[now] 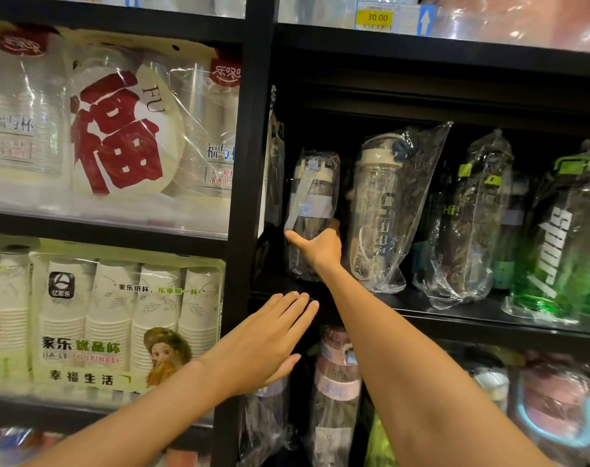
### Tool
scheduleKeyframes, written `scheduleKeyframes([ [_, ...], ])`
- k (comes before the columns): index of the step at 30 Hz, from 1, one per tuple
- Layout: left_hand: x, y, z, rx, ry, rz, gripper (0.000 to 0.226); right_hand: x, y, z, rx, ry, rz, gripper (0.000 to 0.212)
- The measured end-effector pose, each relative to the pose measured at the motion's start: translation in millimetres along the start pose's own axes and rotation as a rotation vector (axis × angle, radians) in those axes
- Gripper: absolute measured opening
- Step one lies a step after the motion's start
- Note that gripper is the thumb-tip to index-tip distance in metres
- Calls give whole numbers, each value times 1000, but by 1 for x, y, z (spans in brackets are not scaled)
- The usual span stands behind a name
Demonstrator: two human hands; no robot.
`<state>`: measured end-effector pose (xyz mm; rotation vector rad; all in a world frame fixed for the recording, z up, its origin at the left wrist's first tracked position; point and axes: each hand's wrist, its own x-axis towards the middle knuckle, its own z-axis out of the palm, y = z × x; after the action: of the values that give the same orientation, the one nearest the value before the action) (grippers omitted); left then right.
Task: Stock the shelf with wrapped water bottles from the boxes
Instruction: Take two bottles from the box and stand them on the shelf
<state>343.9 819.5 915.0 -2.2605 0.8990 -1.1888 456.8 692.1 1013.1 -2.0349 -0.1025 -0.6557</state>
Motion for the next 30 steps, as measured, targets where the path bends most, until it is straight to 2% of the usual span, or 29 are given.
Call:
scheduleKeyframes([
  [4,0,1,0,-4,-15,-1,75,-4,-2,-2,6,-52,23,82],
  [8,1,1,-4,-29,-15,0,75,-10,0,-4,118,-80,46,119],
  [11,1,1,-6,-45,-27,-5,77,-19,-2,-10,116,-100,72,126],
  [15,2,2,-8,-32,-56,-12,78,-35,-5,-13,103,-143,82,112],
  [20,3,1,-14,26,-127,8,79,-83,-12,-27,162,-122,-3,77],
  [23,5,5,-22,14,-137,-31,74,-132,-2,-46,128,-133,-135,60],
  [28,0,17,-27,-66,-149,-141,83,-206,55,-92,-54,-166,-407,46],
  [30,-3,30,-37,-85,-108,-154,70,-226,82,-117,-129,-186,-457,43],
])
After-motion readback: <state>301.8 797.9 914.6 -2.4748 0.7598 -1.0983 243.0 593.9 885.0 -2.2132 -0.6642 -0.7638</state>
